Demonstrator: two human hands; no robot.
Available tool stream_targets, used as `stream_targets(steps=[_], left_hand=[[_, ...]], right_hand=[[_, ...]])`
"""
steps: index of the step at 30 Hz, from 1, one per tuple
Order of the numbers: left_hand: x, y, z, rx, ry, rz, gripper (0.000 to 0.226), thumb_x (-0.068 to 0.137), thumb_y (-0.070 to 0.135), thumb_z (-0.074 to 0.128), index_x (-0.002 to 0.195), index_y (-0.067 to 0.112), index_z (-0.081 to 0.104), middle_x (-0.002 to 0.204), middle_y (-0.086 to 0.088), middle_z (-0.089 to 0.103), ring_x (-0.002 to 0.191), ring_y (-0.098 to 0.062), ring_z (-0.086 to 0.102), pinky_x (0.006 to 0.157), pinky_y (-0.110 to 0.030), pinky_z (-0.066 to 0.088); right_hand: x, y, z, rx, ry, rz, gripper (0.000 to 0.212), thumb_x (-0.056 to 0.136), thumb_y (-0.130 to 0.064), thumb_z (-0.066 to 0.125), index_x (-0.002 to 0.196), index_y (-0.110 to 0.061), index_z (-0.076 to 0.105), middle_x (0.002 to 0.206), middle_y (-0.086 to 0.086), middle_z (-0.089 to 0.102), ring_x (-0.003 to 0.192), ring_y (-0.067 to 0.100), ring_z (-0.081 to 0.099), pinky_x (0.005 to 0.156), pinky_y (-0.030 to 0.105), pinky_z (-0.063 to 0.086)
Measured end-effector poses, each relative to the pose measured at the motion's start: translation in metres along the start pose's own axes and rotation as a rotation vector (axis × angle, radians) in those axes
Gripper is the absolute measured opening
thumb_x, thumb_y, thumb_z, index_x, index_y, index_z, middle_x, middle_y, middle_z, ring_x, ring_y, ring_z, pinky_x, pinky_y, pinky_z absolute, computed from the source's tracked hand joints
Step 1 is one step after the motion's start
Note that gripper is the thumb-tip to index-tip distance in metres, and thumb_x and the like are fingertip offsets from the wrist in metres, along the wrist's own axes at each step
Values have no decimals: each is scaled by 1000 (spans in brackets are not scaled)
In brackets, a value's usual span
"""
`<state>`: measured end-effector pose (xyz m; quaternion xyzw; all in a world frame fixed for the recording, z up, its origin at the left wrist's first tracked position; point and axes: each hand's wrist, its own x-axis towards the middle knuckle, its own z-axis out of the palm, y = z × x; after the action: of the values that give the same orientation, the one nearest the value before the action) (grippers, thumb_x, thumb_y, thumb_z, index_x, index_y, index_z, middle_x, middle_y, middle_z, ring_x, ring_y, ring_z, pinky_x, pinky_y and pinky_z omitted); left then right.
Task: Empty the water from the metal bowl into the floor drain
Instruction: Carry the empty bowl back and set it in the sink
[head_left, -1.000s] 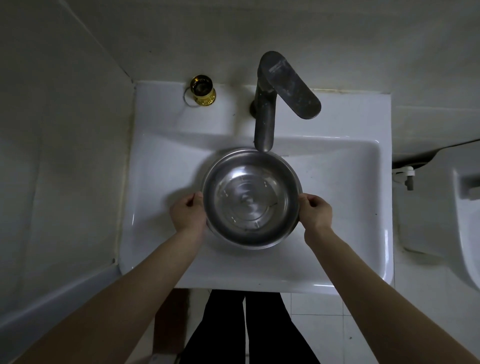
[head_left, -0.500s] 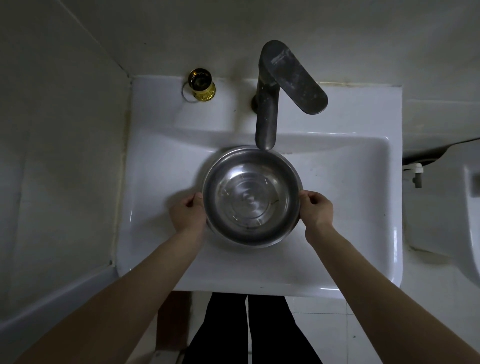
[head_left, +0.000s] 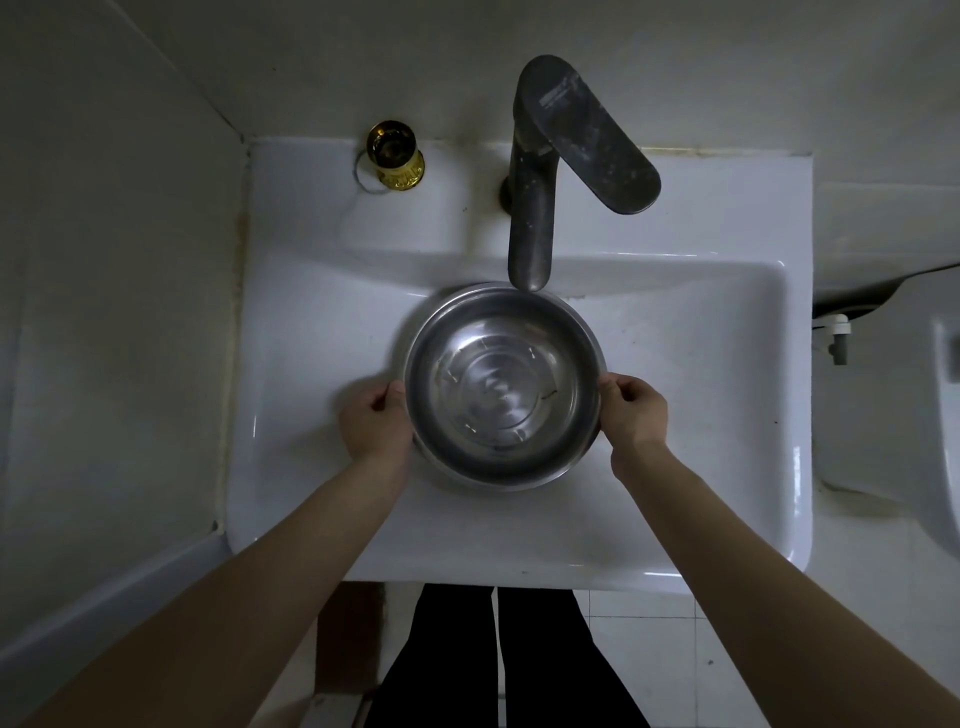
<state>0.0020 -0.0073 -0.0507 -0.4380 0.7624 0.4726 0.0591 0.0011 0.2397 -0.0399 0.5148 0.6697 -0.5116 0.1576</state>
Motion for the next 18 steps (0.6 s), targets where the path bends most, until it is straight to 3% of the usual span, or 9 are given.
stream_targets(steps=[5,11,14,18], left_hand=[[0,-4,3,-9,-4,-15,22,97,16,60,76,15,66,64,3,61,61,-12,53,53,-18,42],[0,-5,3,5,-21,8,23,98,15,58,76,13,65,61,8,58,55,-4,49,47,-9,39],[-1,-3,5,13,-17,-10,18,98,15,57,85,12,69,68,5,62,58,0,51,45,-3,37],[-1,-1,5,-27,-28,-49,17,97,15,57,88,13,71,72,4,66,62,-6,56,55,-17,43]], right_hand=[[1,0,-2,6,2,-9,18,101,-19,58,86,-19,68,88,1,69,77,16,62,61,22,47],[3,2,-2,-8,-3,-16,16,102,-20,57,92,-17,70,88,-1,69,78,15,63,60,20,46],[4,4,-2,-15,-6,-22,17,101,-21,57,94,-15,71,89,1,70,78,16,63,63,22,49],[5,5,0,-28,-6,-40,16,101,-24,58,101,-16,72,91,-1,70,82,16,64,73,27,53]])
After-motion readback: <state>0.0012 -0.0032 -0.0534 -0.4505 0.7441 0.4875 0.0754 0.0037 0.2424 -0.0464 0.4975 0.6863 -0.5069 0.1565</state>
